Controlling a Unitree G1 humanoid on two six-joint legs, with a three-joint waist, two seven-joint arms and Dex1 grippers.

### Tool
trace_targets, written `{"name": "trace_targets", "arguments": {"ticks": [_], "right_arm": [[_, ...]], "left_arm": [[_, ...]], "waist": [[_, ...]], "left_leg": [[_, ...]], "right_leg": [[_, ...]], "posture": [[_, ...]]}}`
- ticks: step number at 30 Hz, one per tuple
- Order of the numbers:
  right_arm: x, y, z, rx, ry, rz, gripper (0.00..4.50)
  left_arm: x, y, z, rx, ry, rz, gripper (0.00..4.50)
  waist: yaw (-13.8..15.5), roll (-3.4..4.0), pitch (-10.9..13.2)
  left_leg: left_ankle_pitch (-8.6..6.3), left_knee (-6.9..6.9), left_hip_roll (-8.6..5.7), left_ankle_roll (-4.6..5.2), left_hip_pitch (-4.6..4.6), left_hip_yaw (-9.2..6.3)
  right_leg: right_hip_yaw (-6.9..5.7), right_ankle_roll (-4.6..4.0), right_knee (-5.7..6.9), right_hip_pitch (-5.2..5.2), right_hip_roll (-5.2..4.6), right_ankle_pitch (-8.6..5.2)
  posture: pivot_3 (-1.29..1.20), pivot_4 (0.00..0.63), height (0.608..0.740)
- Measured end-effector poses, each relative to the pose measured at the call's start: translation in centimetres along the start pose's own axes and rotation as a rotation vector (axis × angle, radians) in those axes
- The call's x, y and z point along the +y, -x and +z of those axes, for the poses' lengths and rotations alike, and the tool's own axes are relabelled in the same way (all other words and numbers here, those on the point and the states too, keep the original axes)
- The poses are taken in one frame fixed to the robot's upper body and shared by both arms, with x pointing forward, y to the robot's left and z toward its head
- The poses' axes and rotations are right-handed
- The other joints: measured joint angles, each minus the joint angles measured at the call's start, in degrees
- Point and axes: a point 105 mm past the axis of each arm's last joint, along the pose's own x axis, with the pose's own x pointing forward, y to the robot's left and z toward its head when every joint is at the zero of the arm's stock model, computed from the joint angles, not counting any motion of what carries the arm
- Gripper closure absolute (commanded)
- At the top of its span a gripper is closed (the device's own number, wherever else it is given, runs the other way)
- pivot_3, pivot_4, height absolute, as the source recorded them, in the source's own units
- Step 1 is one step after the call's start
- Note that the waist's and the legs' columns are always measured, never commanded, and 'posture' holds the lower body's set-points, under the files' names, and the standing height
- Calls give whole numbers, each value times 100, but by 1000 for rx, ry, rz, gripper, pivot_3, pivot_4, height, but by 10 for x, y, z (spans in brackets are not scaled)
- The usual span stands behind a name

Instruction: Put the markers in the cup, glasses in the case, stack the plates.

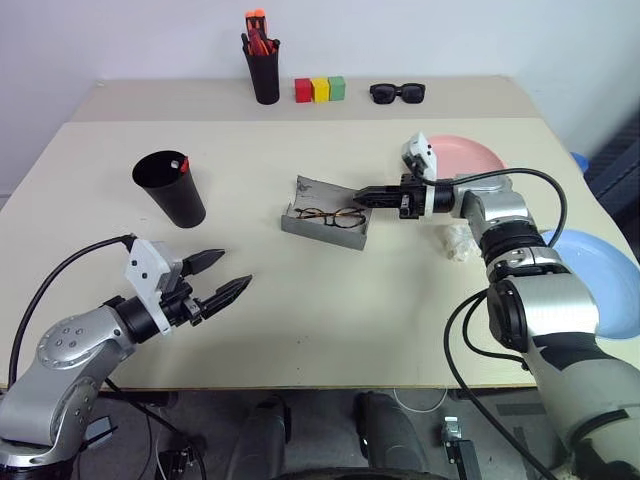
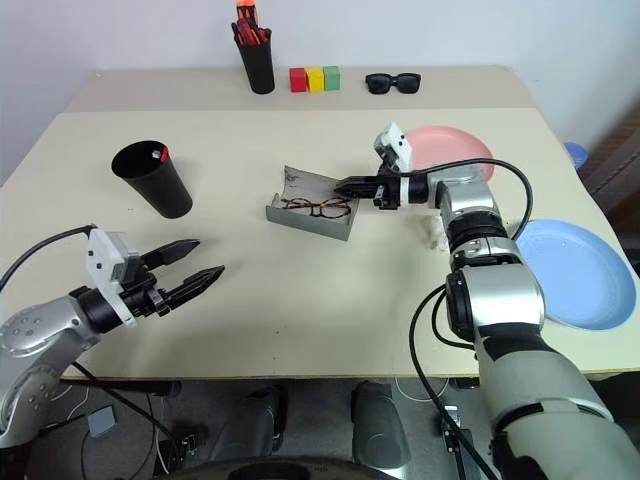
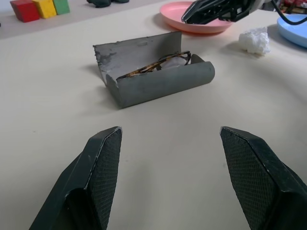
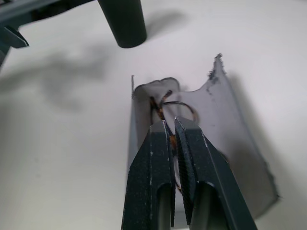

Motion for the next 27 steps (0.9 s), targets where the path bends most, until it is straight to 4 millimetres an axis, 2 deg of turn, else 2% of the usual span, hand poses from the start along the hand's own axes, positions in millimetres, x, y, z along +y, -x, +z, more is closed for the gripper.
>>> {"name": "trace_targets", "arguments": {"ticks": [7,10,12,27], "right_arm": [[0,-6,-20,103,303,-73,4297],[2,-13,-18,102,370,-79,3409],[3,-19,-18,90,380,-79,2520],[4,-26,-26,147,450,-89,2520]], "left_arm": [[0,-1,-2,2,7,-1,1142],[1,-1,-1,-1,4,-1,1142],[1,-1,-1,-3,2,-2,1142],[-1,1,-6,15,17,2,1142]], "waist": [[-6,0,0],[-8,0,0],[-6,0,0],[-8,0,0]], "left_leg": [[0,0,0,0,0,1],[0,0,0,0,0,0],[0,0,0,0,0,0],[0,0,0,0,1,0]], "right_leg": [[0,0,1,-1,0,0],[0,0,1,-1,0,0],[0,0,1,-1,0,0],[1,0,1,-1,0,0]], "posture": [[0,150,740],[0,150,740],[0,150,740],[0,150,740]]}}
